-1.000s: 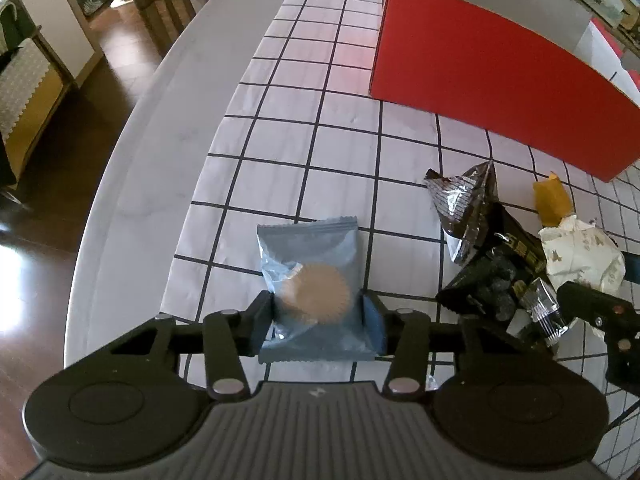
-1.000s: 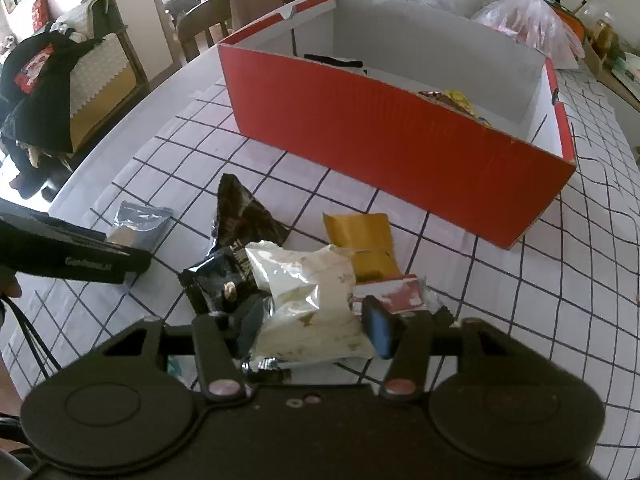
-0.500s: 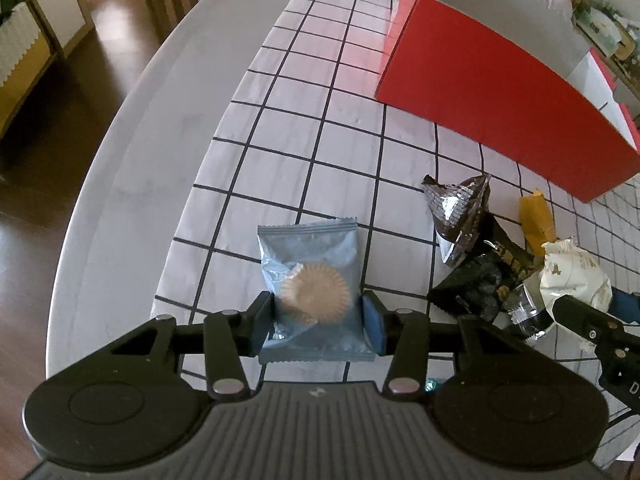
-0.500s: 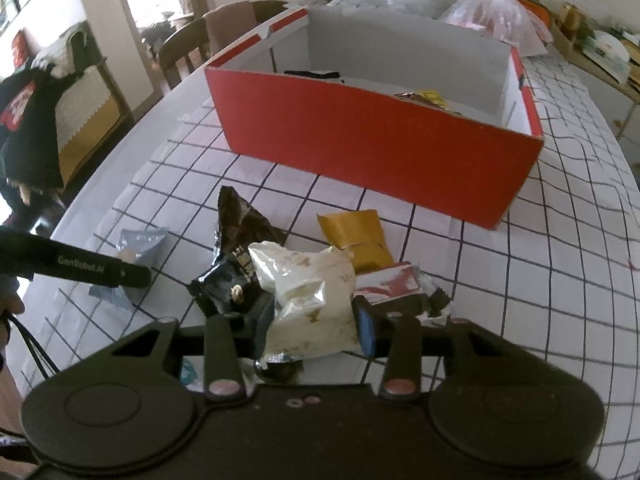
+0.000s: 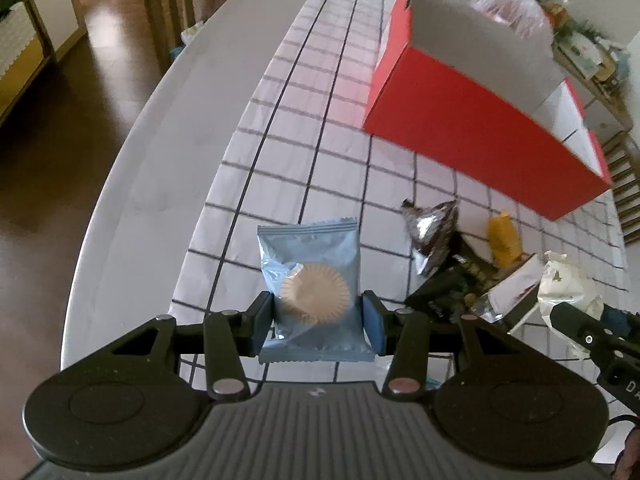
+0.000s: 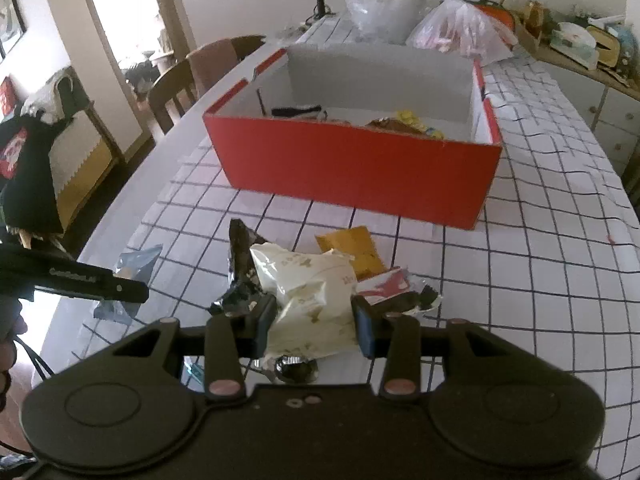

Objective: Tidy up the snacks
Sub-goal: 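Lift and carry the blue packet and white bag over the red box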

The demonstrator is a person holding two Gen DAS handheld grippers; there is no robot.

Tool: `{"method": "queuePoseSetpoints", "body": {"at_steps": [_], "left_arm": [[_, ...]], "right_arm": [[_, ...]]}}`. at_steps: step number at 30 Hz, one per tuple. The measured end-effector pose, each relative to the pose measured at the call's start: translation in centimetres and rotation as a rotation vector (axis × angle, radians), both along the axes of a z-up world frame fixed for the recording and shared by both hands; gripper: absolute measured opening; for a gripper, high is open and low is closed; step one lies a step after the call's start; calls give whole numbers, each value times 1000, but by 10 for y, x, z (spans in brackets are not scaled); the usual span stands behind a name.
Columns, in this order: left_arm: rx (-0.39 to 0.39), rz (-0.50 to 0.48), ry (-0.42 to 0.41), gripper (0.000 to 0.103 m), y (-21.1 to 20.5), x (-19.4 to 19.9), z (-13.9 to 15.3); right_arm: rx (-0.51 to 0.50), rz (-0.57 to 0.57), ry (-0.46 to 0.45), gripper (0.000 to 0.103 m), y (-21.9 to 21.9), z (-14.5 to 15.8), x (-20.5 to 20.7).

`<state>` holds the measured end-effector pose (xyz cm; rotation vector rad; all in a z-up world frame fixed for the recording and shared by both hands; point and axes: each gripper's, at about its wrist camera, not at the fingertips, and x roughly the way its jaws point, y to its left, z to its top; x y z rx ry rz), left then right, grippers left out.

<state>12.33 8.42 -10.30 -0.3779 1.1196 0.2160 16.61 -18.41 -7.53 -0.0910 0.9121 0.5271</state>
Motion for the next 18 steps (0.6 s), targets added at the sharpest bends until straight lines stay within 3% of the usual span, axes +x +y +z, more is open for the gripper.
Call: {"method": "queuePoseSetpoints", "body": {"at_steps": [10, 18], "left_arm": [[1, -47, -106, 47, -9, 8, 44], [46, -101, -197, 47, -23, 31, 84]], "right_arm": [[50, -65, -82, 39, -11, 34, 3], [82, -99, -159, 38, -18, 65, 21]]}}
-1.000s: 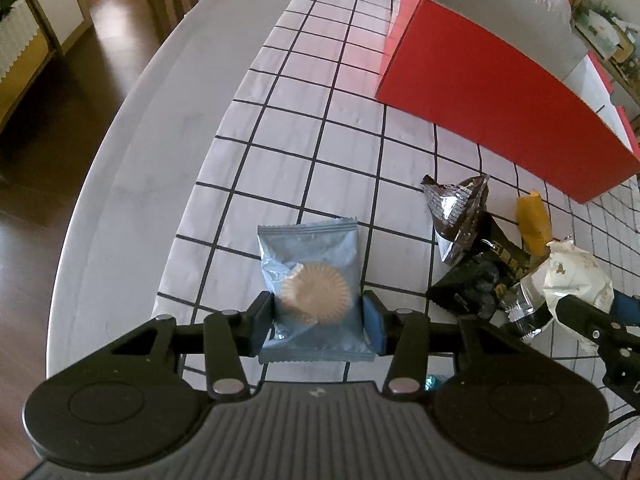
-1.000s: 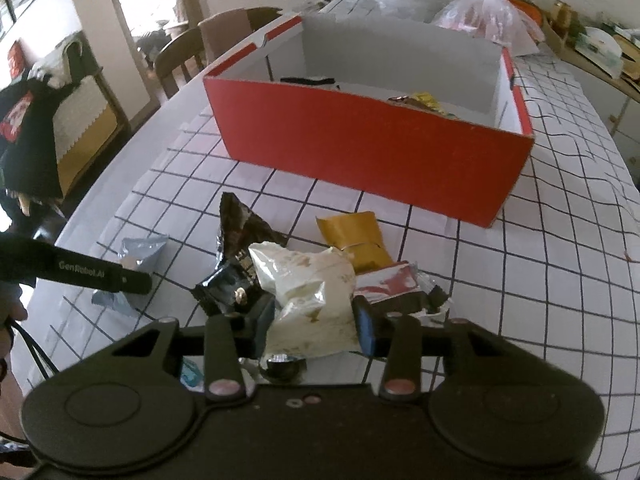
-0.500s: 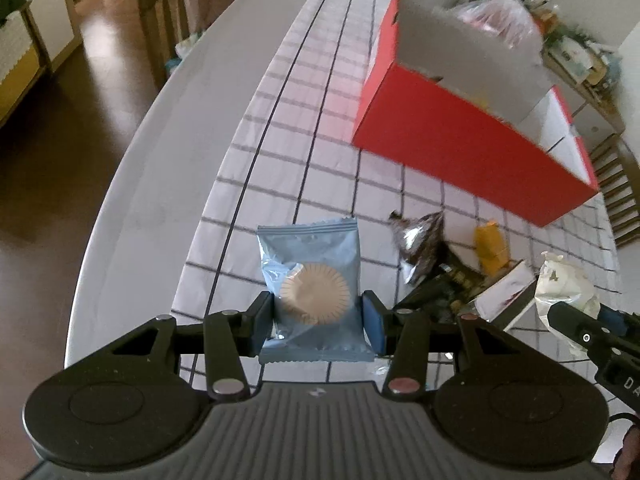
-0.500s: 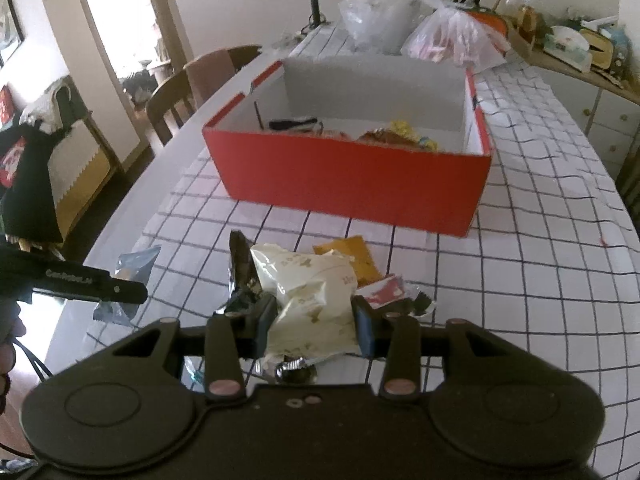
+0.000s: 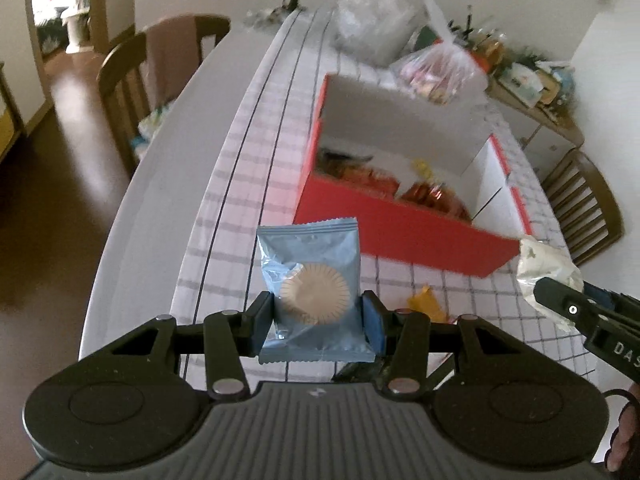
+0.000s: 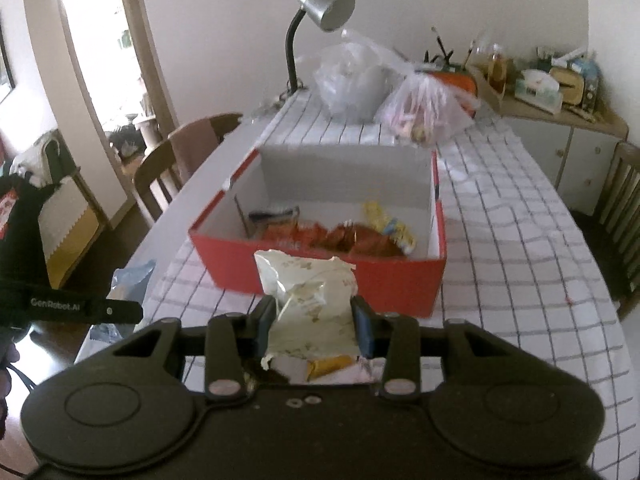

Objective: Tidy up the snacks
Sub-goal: 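Lift and carry the blue packet and white bag over the red box, then lower both held snacks into the red box and open both tools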

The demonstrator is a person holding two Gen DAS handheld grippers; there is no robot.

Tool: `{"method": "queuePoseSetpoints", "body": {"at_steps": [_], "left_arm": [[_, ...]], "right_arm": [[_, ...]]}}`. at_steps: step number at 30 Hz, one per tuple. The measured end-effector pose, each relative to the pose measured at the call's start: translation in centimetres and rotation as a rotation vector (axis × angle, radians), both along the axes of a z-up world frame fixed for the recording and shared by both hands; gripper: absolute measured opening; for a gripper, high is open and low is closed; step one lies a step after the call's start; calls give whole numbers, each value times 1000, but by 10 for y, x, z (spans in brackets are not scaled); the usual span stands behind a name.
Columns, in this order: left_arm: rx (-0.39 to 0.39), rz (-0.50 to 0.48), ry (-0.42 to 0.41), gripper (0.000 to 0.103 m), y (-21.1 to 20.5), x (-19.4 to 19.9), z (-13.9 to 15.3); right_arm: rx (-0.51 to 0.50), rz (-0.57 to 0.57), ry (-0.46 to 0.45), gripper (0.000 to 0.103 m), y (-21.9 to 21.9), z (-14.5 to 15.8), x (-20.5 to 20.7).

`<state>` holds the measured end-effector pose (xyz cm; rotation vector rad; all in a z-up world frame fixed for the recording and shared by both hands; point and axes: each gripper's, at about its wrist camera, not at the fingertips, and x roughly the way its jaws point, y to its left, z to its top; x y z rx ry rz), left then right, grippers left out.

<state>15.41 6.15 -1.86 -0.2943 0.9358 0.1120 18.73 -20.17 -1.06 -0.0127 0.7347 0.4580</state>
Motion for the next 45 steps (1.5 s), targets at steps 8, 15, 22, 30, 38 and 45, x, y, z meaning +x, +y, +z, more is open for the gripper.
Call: {"method": "queuePoseSetpoints", "body": {"at_steps": [8, 15, 22, 30, 38, 45], "left_arm": [[48, -45, -68, 47, -12, 30, 31], [76, -80, -96, 47, -22, 60, 44], [91, -116, -82, 47, -28, 92, 44], [100, -142, -35, 47, -30, 137, 34], [99, -160, 35, 47, -27, 181, 9], [106, -183, 100, 47, -33, 209, -16]], "right_arm": [[7, -6, -61, 37, 4, 21, 25], [7, -10, -88, 36, 7, 30, 52], [-9, -8, -87, 35, 12, 28, 83], [-27, -3, -58, 35, 16, 19, 127], [-65, 21, 4, 35, 25, -6, 172], [-105, 17, 53, 35, 34, -30, 206]]}}
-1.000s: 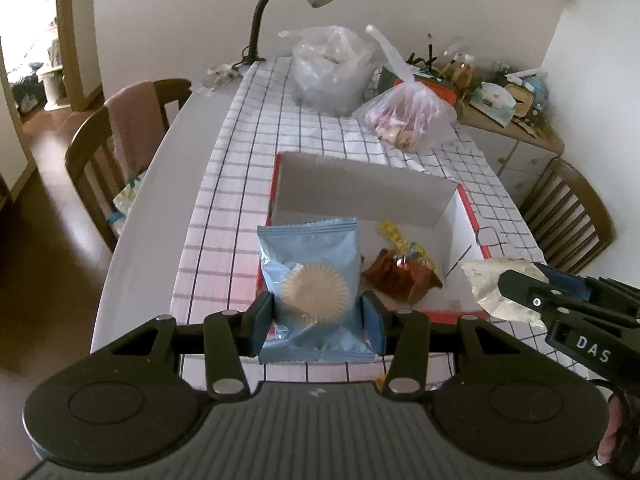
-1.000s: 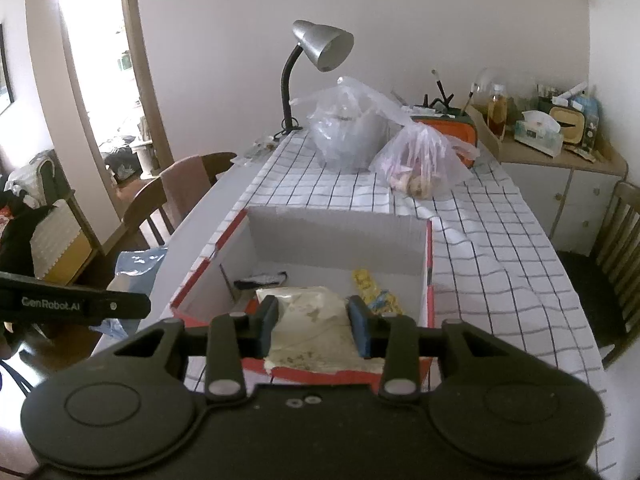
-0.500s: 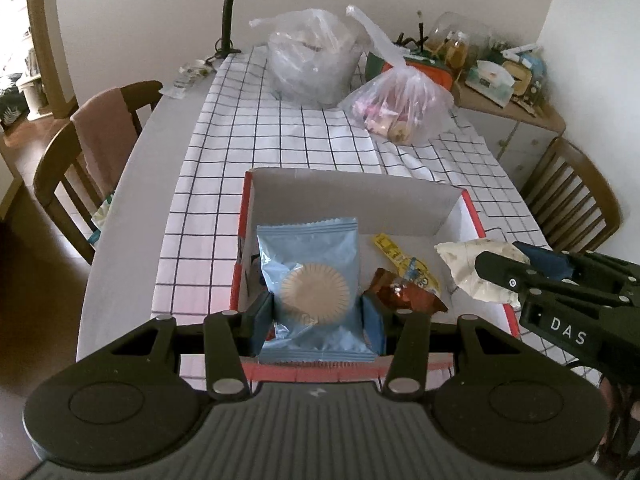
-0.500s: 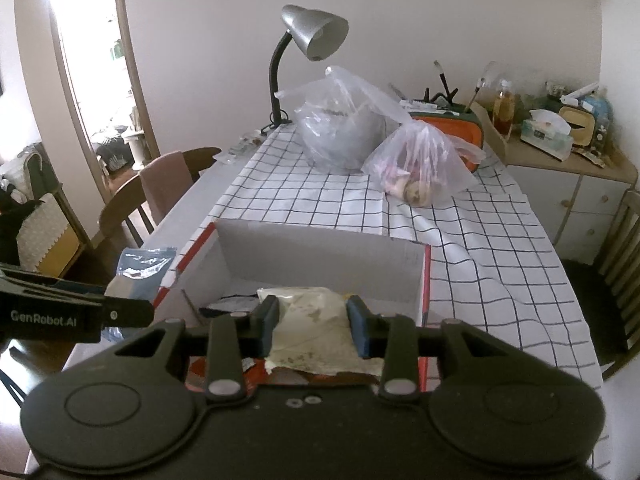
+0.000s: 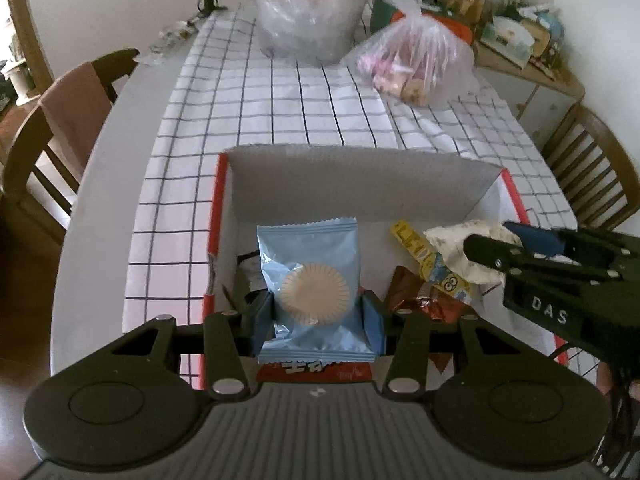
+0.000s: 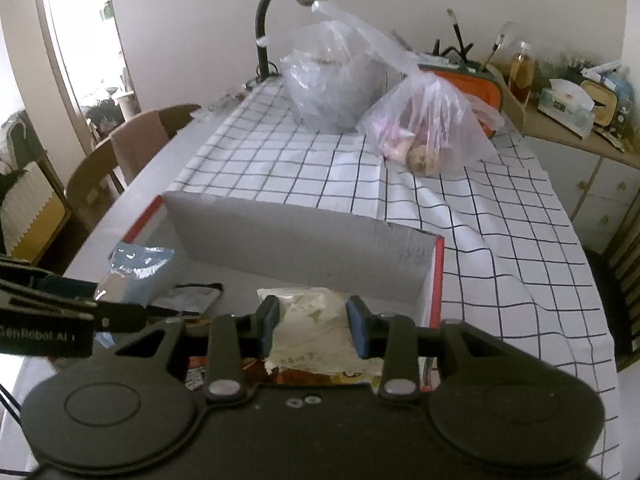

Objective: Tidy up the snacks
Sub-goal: 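Lower both held snacks into the red box and open both tools, then withdraw both tools from the box toward the snacks on the table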

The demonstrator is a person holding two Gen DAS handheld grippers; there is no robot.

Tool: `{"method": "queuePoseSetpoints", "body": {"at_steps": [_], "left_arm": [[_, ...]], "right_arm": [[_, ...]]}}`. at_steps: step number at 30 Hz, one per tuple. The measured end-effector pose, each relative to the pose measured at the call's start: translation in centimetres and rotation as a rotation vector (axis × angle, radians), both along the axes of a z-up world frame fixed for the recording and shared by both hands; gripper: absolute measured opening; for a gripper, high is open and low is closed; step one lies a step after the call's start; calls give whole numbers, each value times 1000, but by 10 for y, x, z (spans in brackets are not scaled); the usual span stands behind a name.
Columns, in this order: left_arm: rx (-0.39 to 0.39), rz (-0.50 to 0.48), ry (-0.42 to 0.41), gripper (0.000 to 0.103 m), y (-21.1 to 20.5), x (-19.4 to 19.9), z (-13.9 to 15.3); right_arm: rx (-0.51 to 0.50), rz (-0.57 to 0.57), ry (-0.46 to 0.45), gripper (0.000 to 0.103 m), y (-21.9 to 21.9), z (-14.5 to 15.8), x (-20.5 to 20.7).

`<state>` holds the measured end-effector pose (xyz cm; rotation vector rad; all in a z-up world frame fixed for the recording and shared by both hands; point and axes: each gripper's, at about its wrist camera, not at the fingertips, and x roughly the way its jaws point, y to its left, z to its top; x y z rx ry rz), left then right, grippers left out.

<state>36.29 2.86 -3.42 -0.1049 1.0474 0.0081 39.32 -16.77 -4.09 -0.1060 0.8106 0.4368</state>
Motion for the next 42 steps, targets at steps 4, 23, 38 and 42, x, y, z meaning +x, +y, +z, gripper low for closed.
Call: {"method": "queuePoseSetpoints", "body": {"at_steps": [4, 23, 38, 42], "left_arm": [[21, -16, 39, 47, -5, 10, -15], [57, -48, 150, 47, -9, 26, -47], [33, -34, 70, 56, -6, 3, -21], [27, -35, 38, 59, -6, -8, -9]], "right_arm": [[-18, 8, 18, 35, 5, -11, 12], [-85, 53, 124, 39, 19, -43, 15], [-64, 55, 101, 45, 13, -21, -7], [-52, 52, 78, 50, 12, -9, -18]]}}
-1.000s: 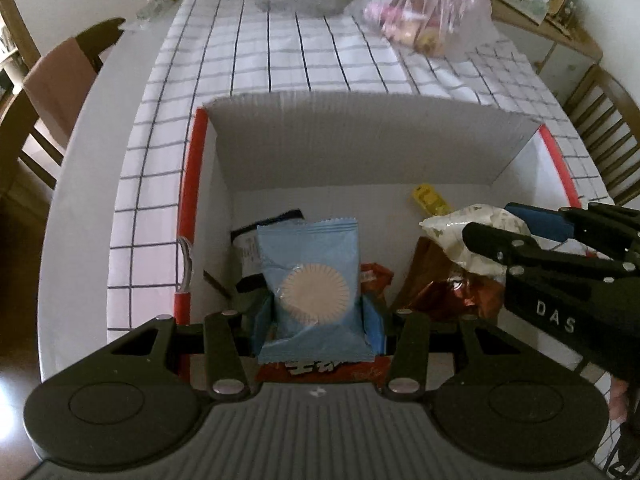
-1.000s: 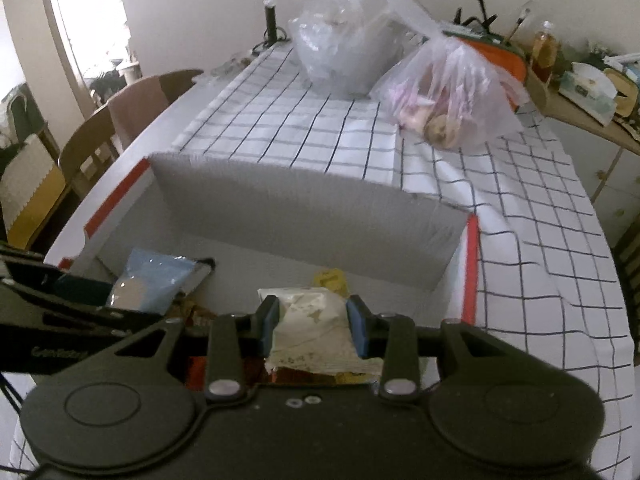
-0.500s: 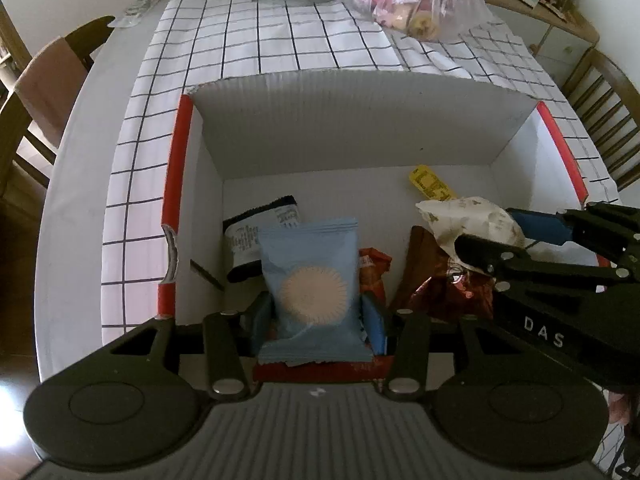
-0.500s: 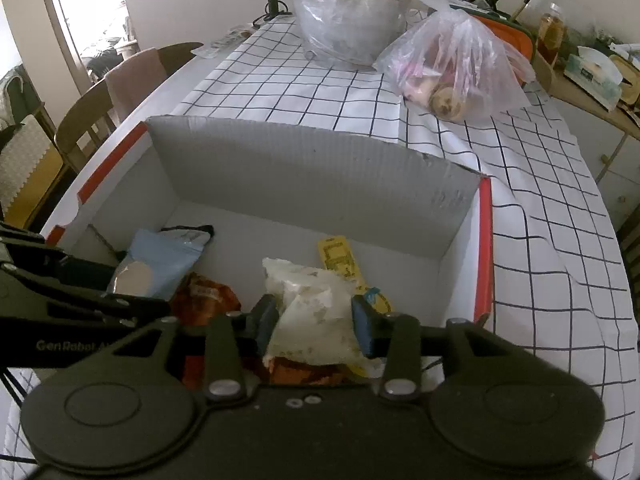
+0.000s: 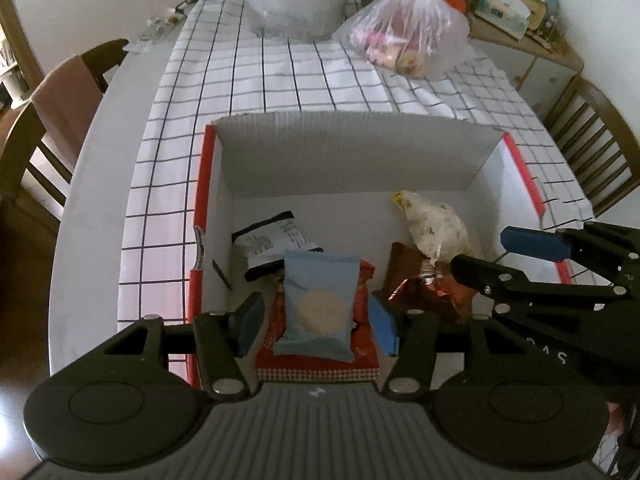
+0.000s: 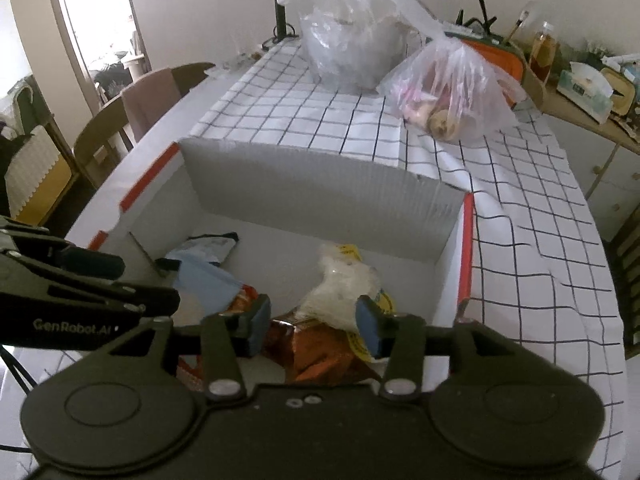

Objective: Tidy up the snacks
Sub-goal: 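Withdraw both tools from the box toward the snacks on the table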

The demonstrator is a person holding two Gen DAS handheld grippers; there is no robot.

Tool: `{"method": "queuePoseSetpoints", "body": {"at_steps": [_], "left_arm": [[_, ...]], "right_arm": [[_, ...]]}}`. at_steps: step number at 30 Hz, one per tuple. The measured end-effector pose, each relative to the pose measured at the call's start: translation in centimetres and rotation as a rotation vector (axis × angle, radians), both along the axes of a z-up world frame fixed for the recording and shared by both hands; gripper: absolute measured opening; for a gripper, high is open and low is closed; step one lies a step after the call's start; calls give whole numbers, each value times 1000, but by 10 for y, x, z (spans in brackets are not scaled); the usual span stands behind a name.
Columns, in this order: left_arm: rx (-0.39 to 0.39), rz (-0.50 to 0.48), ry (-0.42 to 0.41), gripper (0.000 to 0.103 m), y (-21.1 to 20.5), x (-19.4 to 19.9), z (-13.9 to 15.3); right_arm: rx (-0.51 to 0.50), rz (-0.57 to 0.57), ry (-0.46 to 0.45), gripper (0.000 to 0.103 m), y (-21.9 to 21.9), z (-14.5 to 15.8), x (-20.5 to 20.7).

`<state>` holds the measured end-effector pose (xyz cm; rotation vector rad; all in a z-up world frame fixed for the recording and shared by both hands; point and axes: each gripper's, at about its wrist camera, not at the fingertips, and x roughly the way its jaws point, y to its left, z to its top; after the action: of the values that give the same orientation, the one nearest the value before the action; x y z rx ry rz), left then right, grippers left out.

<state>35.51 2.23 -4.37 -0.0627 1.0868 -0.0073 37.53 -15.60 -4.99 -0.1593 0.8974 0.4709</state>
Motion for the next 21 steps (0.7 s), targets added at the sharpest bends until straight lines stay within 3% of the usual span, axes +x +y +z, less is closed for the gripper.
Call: {"method": "queuePoseSetpoints", "body": {"at_steps": [12, 21], "left_arm": [[-14, 8, -103, 61, 0, -41, 36], [-37, 26, -162, 67, 5, -80, 54]], "right_arm": [[78, -13, -69, 61, -9, 43, -40], [99, -13, -122, 78, -14, 64, -76]]}}
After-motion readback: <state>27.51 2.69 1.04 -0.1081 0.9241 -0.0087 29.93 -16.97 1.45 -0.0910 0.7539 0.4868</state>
